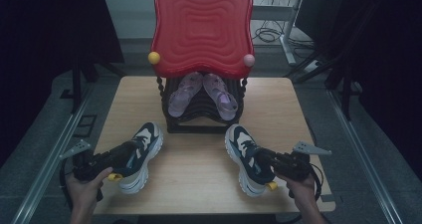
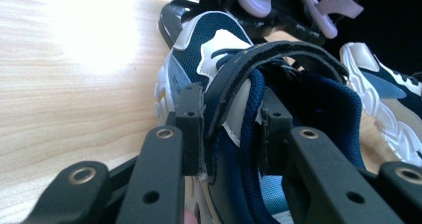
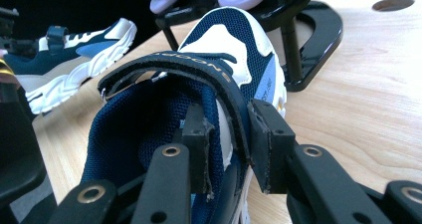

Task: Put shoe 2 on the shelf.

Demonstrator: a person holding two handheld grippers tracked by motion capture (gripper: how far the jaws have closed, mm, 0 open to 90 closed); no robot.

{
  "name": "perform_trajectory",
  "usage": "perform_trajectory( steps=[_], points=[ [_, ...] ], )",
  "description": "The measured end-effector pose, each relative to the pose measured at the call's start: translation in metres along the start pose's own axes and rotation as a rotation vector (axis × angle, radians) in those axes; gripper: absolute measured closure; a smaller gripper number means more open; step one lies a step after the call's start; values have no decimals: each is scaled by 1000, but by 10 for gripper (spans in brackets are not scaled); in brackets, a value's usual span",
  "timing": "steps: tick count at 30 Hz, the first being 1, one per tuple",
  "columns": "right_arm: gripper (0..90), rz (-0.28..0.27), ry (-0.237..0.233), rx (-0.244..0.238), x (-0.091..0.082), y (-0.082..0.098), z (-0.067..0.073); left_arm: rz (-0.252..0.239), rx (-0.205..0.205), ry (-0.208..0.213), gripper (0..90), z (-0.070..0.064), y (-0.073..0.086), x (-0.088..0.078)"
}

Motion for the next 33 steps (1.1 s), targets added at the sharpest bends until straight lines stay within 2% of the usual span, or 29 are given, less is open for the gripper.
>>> perform_trajectory(
  steps=[4,10,13,21,33],
  points=[
    [711,-34,9,3,-6,0,-3,-27,3,-12,698,-1,-2,-3],
    [711,-88,26,12,-15,0,-7,-65,-9,-1,698,0,-7,-7],
    [711,-103,22,20,-19,0,-10,-84,-16,1,698,1,-9,-9],
    [712,-149,58,35,-24,-2,-16,-132,-35,4,698,2,-16,-11],
    [712,-223,104,42,-31,-16,-23,-171,-38,15,698,4,-25,-8]
  ],
)
Point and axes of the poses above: each handheld gripper's, and its own axes: x roughly forward along the jaws, y roughly out of its underside, z roughly to its left, the point moved 1 cm from there along x, roughly forward along the jaws, and after that the axes turned 2 degrees about x, right-handed, at the moved point
